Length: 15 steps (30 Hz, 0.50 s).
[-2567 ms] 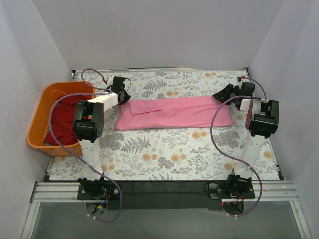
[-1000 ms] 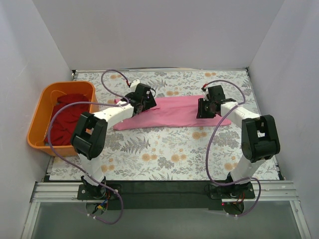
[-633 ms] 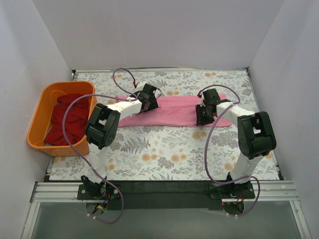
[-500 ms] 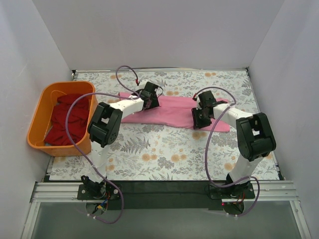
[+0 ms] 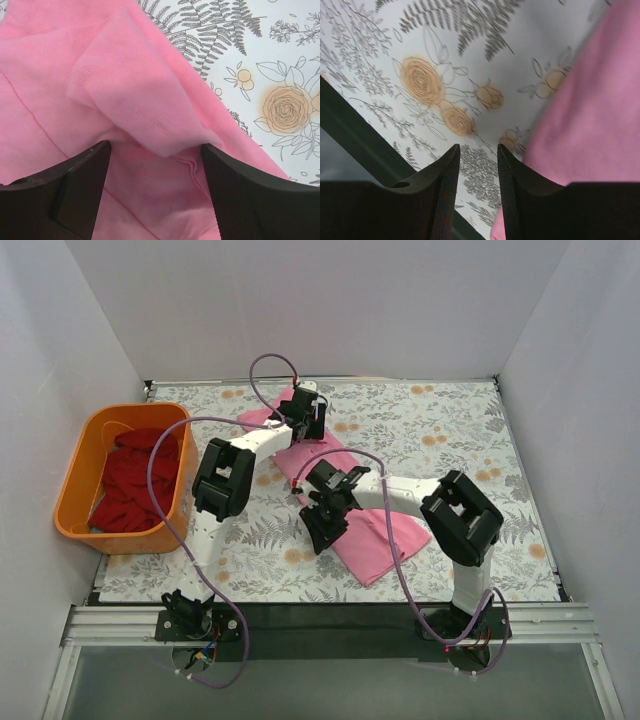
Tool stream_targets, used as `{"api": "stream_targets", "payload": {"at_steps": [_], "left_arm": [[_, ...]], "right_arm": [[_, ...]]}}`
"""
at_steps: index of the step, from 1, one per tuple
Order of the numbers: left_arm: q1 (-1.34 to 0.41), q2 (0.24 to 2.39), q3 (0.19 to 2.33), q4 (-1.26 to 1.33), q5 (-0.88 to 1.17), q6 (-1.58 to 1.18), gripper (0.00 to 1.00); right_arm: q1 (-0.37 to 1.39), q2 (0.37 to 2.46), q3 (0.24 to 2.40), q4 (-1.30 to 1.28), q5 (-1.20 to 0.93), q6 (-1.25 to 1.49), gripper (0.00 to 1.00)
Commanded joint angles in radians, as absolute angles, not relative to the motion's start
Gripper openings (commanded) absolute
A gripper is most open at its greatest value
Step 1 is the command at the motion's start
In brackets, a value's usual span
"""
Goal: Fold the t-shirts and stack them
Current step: Fold the tshirt
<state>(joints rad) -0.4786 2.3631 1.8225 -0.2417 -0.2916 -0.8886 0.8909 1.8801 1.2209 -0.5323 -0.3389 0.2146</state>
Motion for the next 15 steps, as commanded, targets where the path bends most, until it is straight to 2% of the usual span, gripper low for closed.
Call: {"api": "stream_targets", "payload": {"at_steps": [1, 5, 10, 15], "left_arm": [[-0.442, 2.358, 1.862, -0.178, -0.244, -0.793, 0.68], [-0.442, 2.232, 1.760, -0.176, -0.224, -0.853, 0.68], [-0.442, 1.983, 1.571, -0.175, -0.239, -1.001, 0.68], [-0.440, 1.815, 1.372, -0.183, -0.233, -1.189, 0.68]], "right_arm": [[0.910, 1.902, 1.330, -0.612, -0.374, 0.230, 0.37], [0.908, 1.809, 1.332, -0.617, -0.289, 0.204, 0.37], [0.882, 1.614, 1.221, -0.626, -0.166, 0.193, 0.37], [0.764, 1.465, 1.080, -0.629, -0.112, 0.192, 0.38]]}}
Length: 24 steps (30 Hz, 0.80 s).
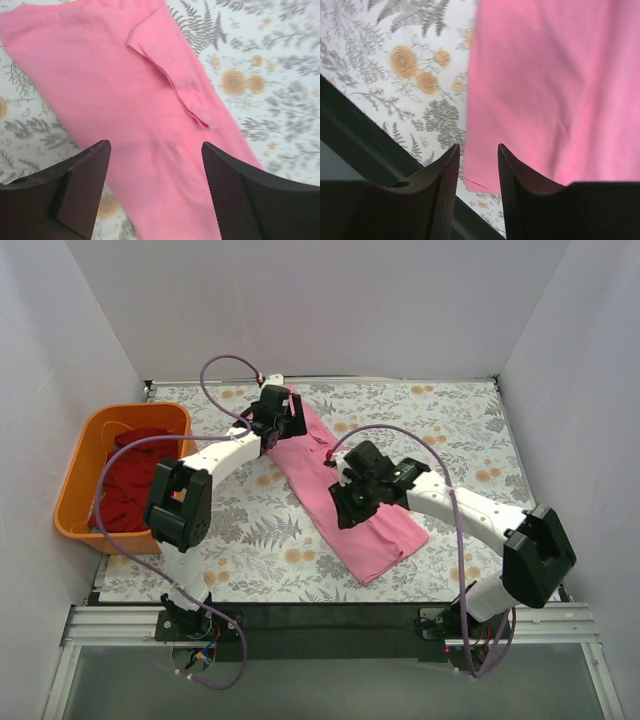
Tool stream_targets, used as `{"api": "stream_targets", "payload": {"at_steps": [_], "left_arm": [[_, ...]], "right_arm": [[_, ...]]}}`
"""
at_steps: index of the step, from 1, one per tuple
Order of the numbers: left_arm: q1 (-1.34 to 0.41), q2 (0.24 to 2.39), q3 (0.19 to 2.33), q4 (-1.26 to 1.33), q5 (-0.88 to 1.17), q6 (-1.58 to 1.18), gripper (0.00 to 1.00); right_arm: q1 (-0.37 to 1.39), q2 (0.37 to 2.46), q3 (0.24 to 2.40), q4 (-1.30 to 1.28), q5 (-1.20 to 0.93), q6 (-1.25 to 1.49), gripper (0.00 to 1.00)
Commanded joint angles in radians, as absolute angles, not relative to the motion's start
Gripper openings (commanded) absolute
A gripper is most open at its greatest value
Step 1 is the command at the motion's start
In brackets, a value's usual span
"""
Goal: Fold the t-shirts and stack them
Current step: Fold the tshirt
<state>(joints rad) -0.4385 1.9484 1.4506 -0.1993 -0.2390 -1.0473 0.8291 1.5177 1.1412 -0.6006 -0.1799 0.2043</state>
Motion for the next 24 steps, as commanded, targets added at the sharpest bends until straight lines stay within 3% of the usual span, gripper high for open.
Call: {"api": "stream_targets", "payload": {"at_steps": [1, 4, 15, 24], "left_arm": [[-0.440, 1.800, 1.347, -0.184, -0.230, -1.233, 0.68], [-0.442, 1.776, 1.282, -0.184, -0.224, -1.273, 0.68], [-0.440, 1.966, 1.351, -0.228, -0.278, -1.267, 0.45], [-0.422, 2.121, 1.459, -0.268, -0.324, -1.220, 0.43]], "right_arm": [[0.718, 1.436, 1.063, -0.629, -0.117, 0.184, 0.37], [0.658, 1.414, 1.003, -0.632, -0.143, 0.164, 0.37], [0.653, 1.457, 0.887, -0.634, -0.279, 0.150, 0.37], [0.732, 1.586, 0.890, -0.577, -0.371, 0.163, 0.36]]}}
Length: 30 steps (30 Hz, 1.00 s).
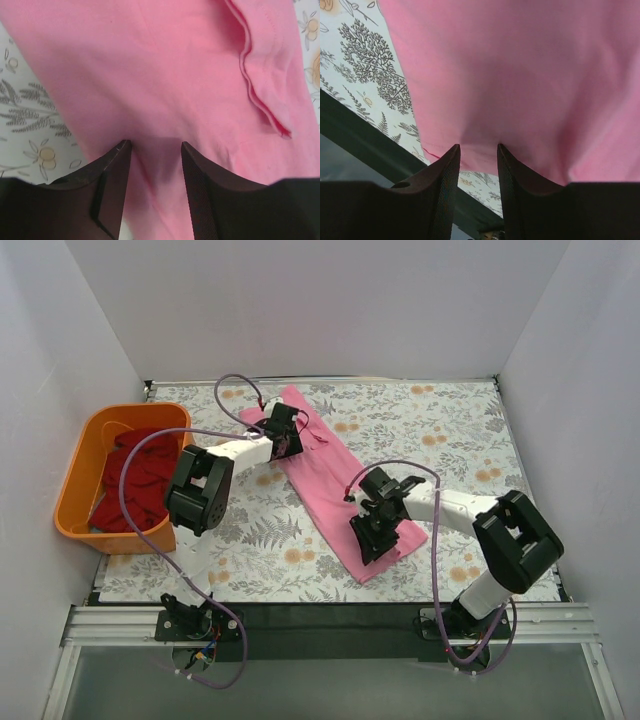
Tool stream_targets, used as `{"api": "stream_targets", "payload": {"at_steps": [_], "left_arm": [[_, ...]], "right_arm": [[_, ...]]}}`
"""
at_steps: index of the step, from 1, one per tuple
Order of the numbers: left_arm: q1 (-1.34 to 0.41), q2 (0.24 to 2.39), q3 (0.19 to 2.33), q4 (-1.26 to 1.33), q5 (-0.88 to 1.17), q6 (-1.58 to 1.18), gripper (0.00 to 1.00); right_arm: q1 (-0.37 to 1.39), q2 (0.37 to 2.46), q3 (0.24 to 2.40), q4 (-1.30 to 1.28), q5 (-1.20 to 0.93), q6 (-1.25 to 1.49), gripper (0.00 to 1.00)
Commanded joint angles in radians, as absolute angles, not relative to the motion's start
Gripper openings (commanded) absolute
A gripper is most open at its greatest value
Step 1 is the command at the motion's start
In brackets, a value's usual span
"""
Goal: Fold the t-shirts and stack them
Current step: Fold the tshirt
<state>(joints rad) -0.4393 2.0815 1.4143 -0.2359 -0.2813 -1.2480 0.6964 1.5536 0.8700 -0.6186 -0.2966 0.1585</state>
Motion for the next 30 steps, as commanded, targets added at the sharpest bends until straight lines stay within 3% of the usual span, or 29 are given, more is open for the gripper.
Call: {"api": "stream_targets", "payload": {"at_steps": [1, 8, 12, 20, 25, 30], "left_arm": [[-0.417, 2.134, 1.471, -0.271, -0.330, -1.200, 0.43], [-0.341, 2.233, 1.600, -0.282, -0.336, -1.100, 0.44], [-0.331, 2.203, 1.634, -0.299, -0.308, -1.068, 0.53], [-0.380, 1.837, 1.436, -0.359, -0.233, -1.164, 0.65], [-0.501, 1.628, 1.290, -0.555, -0.264, -1.357, 0.68], [-0.632, 1.442, 1.055, -0.685, -0.190, -1.529, 0.68]], "right_arm": [[0.756, 1.617, 0.905, -0.574, -0.379, 0.169, 0.36], [0.868, 1.808, 1.100, -0.558, -0.411, 0.167, 0.36], [0.890, 1.862, 1.222, -0.566, -0.422, 0.178, 0.36], [0.847, 1.660, 1.209, -0.604, -0.221, 0.182, 0.38], [0.665, 1.485, 1.074, -0.603, -0.183, 0.210, 0.40], [0.519, 1.387, 0.957, -0.601, -0.164, 0.199, 0.49]]}}
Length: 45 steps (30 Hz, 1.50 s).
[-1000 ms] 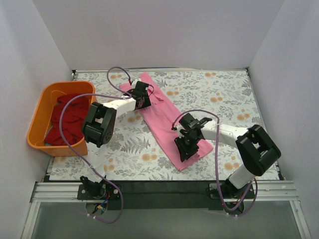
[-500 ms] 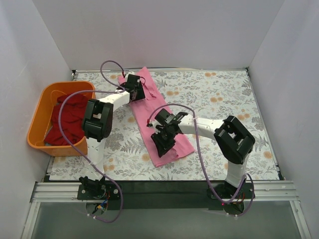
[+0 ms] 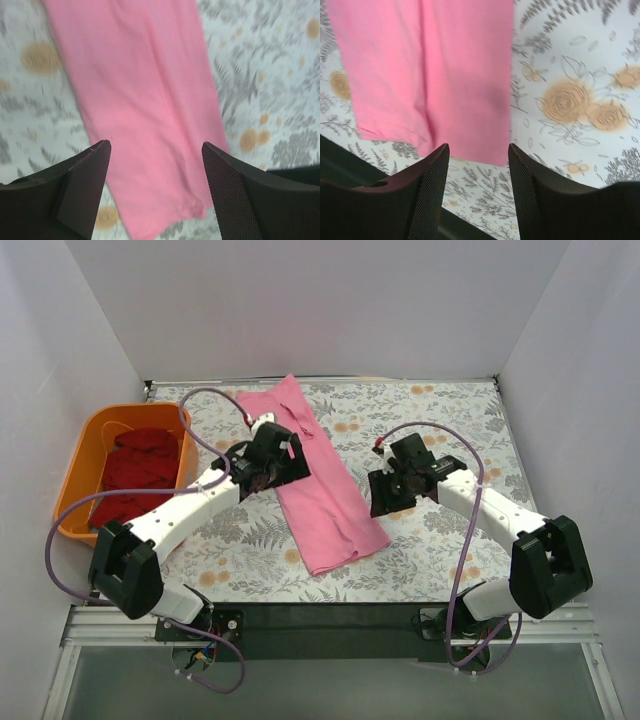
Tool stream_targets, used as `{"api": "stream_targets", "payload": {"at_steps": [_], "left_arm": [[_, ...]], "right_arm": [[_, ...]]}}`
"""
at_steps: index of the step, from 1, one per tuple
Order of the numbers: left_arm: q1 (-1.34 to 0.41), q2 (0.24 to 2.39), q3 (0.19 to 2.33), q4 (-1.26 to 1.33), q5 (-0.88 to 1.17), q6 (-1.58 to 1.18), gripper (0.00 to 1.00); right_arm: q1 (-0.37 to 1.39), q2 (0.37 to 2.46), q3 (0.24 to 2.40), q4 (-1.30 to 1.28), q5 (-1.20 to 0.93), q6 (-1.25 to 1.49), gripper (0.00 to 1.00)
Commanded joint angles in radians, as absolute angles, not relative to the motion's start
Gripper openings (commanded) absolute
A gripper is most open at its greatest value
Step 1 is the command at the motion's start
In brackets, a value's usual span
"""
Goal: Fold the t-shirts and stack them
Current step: Fold the tshirt
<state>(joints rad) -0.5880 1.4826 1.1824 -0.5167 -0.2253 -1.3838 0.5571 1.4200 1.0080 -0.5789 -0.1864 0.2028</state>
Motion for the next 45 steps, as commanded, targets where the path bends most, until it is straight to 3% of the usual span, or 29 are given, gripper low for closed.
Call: {"api": "stream_targets", "payload": {"at_steps": [1, 10, 21, 40, 43, 45], "left_arm": [[-0.685, 1.424, 1.027, -0.699, -0.177, -1.587, 0.68], [-0.934, 1.433, 0.894, -0.761, -0.135, -1.821, 0.67], [-1.002, 1.606, 1.002, -0.825, -0.132, -1.810, 0.54], [-1.023, 1.712, 1.017, -0.805, -0.032, -1.753, 0.41], [-1.023, 1.715, 1.008, -0.798, -0.020, -1.753, 0.32], [-1.023, 1.712, 1.003, -0.799, -0.018, -1.753, 0.21]], "right_arm": [[0.512, 1.381, 0.945, -0.604, -0.160, 0.195, 0.49], [0.469, 1.376, 0.832, -0.545, -0.155, 0.192, 0.47], [0.469, 1.402, 0.761, -0.463, -0.166, 0.207, 0.45], [0.471, 1.480, 0.724, -0.433, -0.250, 0.207, 0.38], [0.471, 1.485, 0.713, -0.433, -0.259, 0.207, 0.37], [0.472, 1.497, 0.707, -0.433, -0.268, 0.204, 0.36]]}}
